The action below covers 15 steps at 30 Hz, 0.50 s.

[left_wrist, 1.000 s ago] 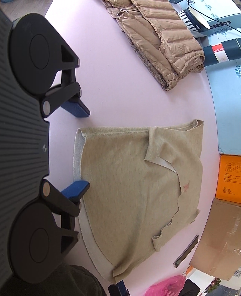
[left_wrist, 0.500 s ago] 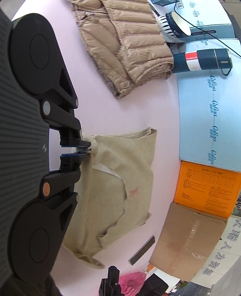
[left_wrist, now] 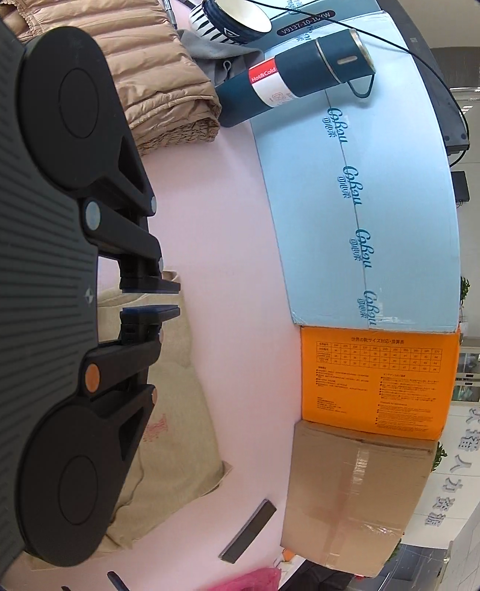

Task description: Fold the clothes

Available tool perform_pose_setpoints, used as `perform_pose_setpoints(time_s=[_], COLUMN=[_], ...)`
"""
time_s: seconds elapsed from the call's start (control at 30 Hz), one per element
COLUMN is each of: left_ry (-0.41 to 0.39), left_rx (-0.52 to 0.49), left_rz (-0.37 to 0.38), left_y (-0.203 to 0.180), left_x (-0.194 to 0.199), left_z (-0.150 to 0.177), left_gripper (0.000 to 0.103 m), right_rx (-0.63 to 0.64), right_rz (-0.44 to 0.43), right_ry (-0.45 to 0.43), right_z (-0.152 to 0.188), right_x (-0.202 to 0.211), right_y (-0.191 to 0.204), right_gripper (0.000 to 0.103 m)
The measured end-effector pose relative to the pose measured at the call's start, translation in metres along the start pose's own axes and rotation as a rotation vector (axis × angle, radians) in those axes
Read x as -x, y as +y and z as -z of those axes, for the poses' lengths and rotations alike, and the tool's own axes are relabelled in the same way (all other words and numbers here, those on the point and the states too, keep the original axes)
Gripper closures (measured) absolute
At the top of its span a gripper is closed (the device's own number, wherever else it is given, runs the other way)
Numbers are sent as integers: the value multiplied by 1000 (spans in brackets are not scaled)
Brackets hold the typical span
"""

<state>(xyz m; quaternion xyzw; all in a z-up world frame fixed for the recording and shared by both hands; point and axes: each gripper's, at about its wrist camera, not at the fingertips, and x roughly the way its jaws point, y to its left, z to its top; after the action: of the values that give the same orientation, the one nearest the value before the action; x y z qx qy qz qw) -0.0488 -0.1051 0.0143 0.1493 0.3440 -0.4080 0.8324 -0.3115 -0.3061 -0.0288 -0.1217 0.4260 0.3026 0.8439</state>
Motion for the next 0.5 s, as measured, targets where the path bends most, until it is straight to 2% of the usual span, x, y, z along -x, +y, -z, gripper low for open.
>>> perform_pose_setpoints(time_s=[0.07,0.13,0.23,0.33,0.5], left_ry=[47,94,140,160,136], left_rx=[-7,-12,-38,-36,-12], left_rz=[30,36,25,2,12], left_y=[4,9,12,13,6], left_x=[1,1,2,-3,-19], left_z=[22,43,65,72,66], left_gripper=[77,61,54,46,33], right_rx=[77,63,43,76,249], right_rz=[38,93,130,116,142], right_ry=[22,8,9,17,-14], right_z=[16,27,34,37,34], right_x=[-5,-7,-13,-23,-35], right_y=[22,26,22,23,37], right_gripper=[51,50,35,34,28])
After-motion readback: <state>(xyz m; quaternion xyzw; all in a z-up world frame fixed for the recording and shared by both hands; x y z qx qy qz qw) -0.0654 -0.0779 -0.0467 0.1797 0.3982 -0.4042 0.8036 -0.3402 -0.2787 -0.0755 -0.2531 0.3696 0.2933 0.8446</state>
